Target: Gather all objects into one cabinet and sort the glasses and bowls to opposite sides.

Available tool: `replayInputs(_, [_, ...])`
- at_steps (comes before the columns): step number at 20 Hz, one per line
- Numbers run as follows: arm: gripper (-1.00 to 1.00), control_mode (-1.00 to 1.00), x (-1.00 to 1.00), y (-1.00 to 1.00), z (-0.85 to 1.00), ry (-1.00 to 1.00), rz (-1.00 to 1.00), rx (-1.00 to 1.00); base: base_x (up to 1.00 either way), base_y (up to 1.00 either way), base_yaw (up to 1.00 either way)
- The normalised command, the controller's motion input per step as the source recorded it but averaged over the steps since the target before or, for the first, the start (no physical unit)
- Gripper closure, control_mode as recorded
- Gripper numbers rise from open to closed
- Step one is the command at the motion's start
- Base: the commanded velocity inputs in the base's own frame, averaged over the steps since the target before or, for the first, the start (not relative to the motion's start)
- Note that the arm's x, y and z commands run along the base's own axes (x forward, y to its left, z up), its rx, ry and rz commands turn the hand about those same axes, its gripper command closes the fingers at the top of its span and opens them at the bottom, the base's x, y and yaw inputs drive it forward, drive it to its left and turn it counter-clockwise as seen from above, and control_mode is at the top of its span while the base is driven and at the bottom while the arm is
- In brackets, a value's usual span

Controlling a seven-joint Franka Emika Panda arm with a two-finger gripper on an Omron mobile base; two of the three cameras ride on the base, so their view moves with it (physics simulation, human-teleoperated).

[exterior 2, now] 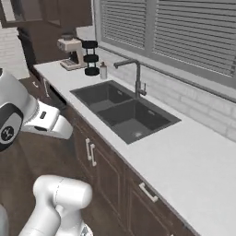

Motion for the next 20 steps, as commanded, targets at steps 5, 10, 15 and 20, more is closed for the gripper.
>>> replayInputs(5, [-1.00, 1.00, 0.00, 0.00, 0.00, 0.00, 0.00, 0.00, -0.12, 0.00, 1.00])
replayInputs(10, [-1.00, 1.00, 0.00, 0.00, 0.00, 0.00, 0.00, 0.00, 0.27, 0.00, 0.88])
replayInputs(15, [-1.00, 1.00, 0.00, 0.00, 0.00, 0.00, 0.00, 0.00, 0.99, 0.49, 0.18])
replayInputs(20, [-1.00, 1.00, 0.00, 0.00, 0.00, 0.00, 0.00, 0.00, 1.00, 0.57, -0.01])
